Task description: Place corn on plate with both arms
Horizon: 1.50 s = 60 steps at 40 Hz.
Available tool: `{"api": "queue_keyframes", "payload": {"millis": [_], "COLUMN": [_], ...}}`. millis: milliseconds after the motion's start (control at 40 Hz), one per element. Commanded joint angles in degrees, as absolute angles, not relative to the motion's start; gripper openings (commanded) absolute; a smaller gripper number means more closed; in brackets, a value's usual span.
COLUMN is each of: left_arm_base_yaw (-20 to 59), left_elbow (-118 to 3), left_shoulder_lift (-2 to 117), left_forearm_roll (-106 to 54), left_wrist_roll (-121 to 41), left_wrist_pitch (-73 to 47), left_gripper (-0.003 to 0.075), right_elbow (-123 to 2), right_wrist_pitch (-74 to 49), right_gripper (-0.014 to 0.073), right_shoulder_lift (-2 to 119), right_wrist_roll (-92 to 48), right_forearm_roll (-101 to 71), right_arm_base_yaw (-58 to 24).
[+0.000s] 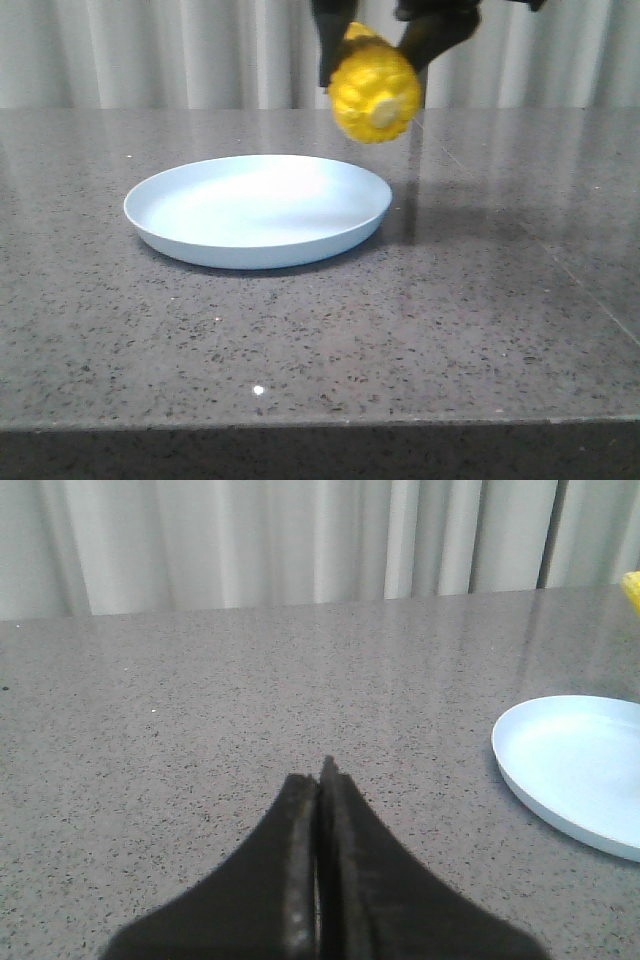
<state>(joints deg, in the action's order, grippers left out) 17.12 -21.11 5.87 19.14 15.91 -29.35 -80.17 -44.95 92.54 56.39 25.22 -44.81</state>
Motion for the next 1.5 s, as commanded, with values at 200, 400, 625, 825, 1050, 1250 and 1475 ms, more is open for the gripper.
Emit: {"api": "queue_keyframes", "payload": {"millis": [200, 400, 625, 825, 1050, 1250, 1475], "left_arm_base_yaw": [16.97, 16.97, 16.97, 16.97, 16.97, 16.97, 16.97], "left_elbow": [-22.69, -22.69, -22.69, -22.69, -22.69, -22.69, -22.69], "left_shoulder_lift": [6.53, 6.53, 6.53, 6.53, 6.53, 6.53, 6.53], "left_forearm_roll": [19.66, 19.66, 19.66, 19.66, 19.66, 19.66, 19.66], "left_wrist_roll": [15.77, 15.77, 15.77, 15.77, 15.77, 15.77, 15.77], "left_wrist_pitch": [-24.95, -24.95, -24.95, -24.95, -24.95, -24.95, -24.95], "left_gripper": [-0.002, -0.002, -0.002, -0.002, -0.002, -0.002, -0.002], "right_elbow": [-88.96, -88.96, -88.96, -89.07, -89.07, -89.07, -89.01], "right_wrist_pitch": [-46.73, -45.8, -45.76, -45.67, -47.17, -48.13, -51.76], "right_gripper": [0.0083, 0.0165, 0.0461, 0.0457, 0.0456, 0.0213, -0.0073], "right_shoulder_lift": [99.79, 102.14, 102.36, 98.94, 93.68, 90.1, 89.06], "right_wrist_roll": [61.46, 61.46, 61.42, 60.72, 55.41, 42.34, 33.46], "right_forearm_roll": [28.53, 23.6, 21.88, 22.67, 22.12, 12.2, 7.51], "right_arm_base_yaw": [-46.99, -46.99, -46.99, -46.15, -40.46, -32.6, -24.25]}}
